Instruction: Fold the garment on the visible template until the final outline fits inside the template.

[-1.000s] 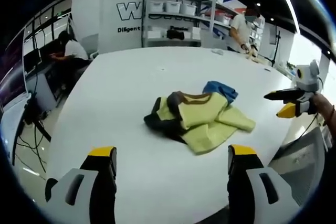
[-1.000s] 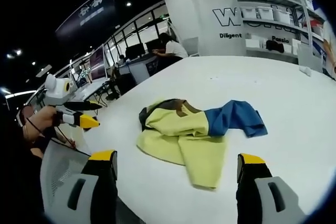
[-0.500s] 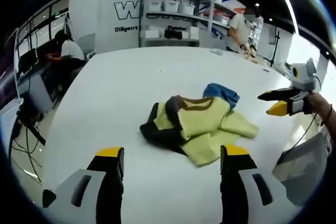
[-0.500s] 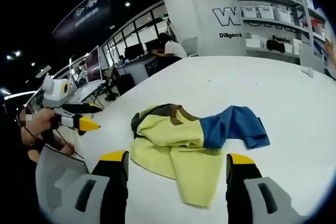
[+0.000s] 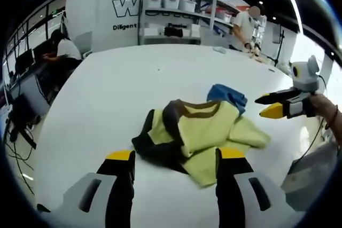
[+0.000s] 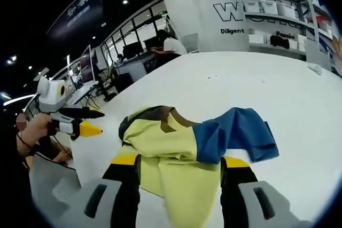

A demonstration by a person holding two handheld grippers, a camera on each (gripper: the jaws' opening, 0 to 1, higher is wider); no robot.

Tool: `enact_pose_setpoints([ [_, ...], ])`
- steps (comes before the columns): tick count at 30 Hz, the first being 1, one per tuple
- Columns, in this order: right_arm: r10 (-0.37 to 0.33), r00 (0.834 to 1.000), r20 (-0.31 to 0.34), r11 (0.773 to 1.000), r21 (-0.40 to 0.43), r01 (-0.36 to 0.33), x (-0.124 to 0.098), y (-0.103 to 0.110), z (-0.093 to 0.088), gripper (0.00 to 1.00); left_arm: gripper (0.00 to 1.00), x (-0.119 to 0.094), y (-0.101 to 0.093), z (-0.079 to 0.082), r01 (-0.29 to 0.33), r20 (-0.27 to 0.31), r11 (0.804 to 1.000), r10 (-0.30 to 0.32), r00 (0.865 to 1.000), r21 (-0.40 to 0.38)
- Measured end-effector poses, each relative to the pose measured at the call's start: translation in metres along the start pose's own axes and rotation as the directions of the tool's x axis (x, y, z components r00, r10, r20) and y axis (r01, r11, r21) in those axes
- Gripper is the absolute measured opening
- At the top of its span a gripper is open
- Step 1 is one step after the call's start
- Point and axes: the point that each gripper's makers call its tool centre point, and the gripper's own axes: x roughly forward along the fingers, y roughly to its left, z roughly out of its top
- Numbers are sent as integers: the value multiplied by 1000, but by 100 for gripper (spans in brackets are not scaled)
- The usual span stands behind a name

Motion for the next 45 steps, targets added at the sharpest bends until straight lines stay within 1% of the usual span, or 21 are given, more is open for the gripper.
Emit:
enact_pose_setpoints([
  [2,-16,1000,-7,1000,-12,15,4,-5,-1,50,56,3,0,-1,3,-3,1000,-3,1000,-3],
  [3,-24,1000,-6,1000,-9,24,8,-9,0,46,54,7,0,-2,4,-13,1000,-4,1000,-1],
  [6,-26,1000,0,1000,3,26,11,-12,1,33,52,10,-1,-3,1,-17,1000,-1,1000,7],
  [9,-28,999,16,999,21,28,13,-14,4,25,47,13,-1,-4,2,-19,1000,-2,1000,17],
  [12,-39,999,31,998,44,37,19,-21,6,21,41,18,-2,-5,7,-21,1000,-6,1000,22],
  [14,-76,996,45,995,61,73,28,-30,8,20,39,24,-5,-5,22,-10,1000,-21,1000,9],
  [17,-87,995,47,993,80,84,35,-33,7,20,36,34,-6,-8,19,-19,1000,-19,1000,8],
  [22,-96,995,22,994,63,95,43,-33,2,19,27,43,-10,-12,28,-23,1000,-28,999,13],
  [25,-108,994,3,993,55,108,47,-36,-3,18,27,47,-9,-13,26,-31,1000,-26,999,16],
  [26,-113,994,-1,992,58,113,49,-37,-4,16,27,50,-7,-16,20,-43,1000,-19,999,4],
  [29,-130,991,-8,990,55,130,50,-40,-6,11,24,52,-6,-18,15,-41,1000,-15,999,-6],
  [33,-154,988,-22,985,76,155,54,-42,-7,9,17,54,-4,-23,19,-58,1000,-20,998,-24],
  [36,-159,987,-26,983,84,160,54,-41,-7,7,15,55,-3,-24,25,-63,999,-27,998,-39],
  [38,-159,987,-21,983,87,160,53,-40,-5,2,14,55,-3,-24,26,-64,999,-28,998,-39],
  [39,-177,984,-10,979,106,177,49,-44,-2,0,13,56,-3,-25,26,-66,999,-29,997,-37],
  [41,-195,981,-12,972,132,195,49,-48,-2,0,12,56,-3,-25,26,-67,999,-28,997,-38],
  [45,-200,979,-33,970,132,202,52,-52,-6,2,10,56,-4,-25,32,-68,999,-34,997,-39],
])
